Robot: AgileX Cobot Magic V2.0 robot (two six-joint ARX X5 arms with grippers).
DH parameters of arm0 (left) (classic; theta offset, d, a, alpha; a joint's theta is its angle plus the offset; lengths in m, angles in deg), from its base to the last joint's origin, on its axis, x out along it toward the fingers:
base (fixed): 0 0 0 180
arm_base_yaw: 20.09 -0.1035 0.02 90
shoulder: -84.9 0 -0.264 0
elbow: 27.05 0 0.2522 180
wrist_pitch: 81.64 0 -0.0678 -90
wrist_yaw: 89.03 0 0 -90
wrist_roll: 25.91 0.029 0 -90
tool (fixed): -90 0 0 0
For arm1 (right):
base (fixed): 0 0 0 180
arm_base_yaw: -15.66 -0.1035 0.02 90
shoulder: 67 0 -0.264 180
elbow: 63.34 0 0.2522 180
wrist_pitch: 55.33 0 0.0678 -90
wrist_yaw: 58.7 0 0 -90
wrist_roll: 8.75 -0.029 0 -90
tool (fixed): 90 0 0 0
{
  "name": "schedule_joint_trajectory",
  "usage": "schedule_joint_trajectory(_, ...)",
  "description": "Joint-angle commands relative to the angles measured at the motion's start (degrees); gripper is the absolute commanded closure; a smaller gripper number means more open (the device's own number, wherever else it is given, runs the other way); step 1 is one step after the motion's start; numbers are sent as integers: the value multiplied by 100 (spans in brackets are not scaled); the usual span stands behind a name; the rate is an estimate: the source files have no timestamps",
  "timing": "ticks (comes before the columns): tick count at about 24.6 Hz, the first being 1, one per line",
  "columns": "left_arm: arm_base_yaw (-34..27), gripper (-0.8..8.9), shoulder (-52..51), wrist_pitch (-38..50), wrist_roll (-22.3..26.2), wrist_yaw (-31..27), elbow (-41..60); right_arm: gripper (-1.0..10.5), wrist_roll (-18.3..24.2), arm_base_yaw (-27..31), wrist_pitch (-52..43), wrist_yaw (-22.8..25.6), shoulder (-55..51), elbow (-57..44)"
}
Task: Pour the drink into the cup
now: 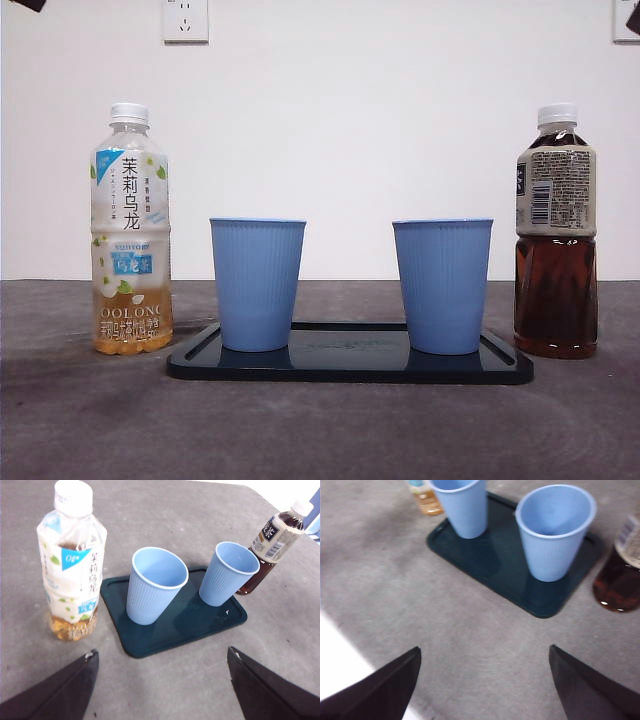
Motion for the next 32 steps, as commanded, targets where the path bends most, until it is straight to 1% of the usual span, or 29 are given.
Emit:
schedule_joint_trajectory(1,31,413,31,20,-33,26,-87,552,-42,-39,-44,79,17,74)
schedule_joint_trajectory(5,31,422,33,-133,-33,26,-85,556,-66,-39,-44,81,17,74)
schedule_joint_trajectory(6,31,474,33,-177,-33,26,-85,597,-66,-39,-44,81,17,74)
schedule_joint_trajectory(7,31,557,33,-210,-33,26,-85,662,-66,-39,-46,81,17,74)
schedule_joint_trajectory(9,31,767,33,-219,-33,26,-85,896,-66,-39,-46,81,17,74)
schedule_joint_trajectory(10,31,805,33,-212,-31,26,-85,941,-66,-39,-46,79,17,74)
schedule_joint_trajectory(15,31,806,33,-221,-31,26,-85,941,-144,-39,-50,61,17,74)
schedule_joint_trajectory(28,31,806,13,-225,-28,26,-85,940,-142,-39,-66,57,17,74)
schedule_joint_trajectory(29,22,807,-68,-219,155,17,-85,941,-142,-39,-66,57,17,74)
schedule_joint_trajectory(30,-66,807,-190,-162,715,0,-83,941,-142,-39,-66,57,17,74)
schedule_joint_trajectory(32,-387,807,-483,201,1506,-2,-15,941,-142,-39,-66,57,17,74)
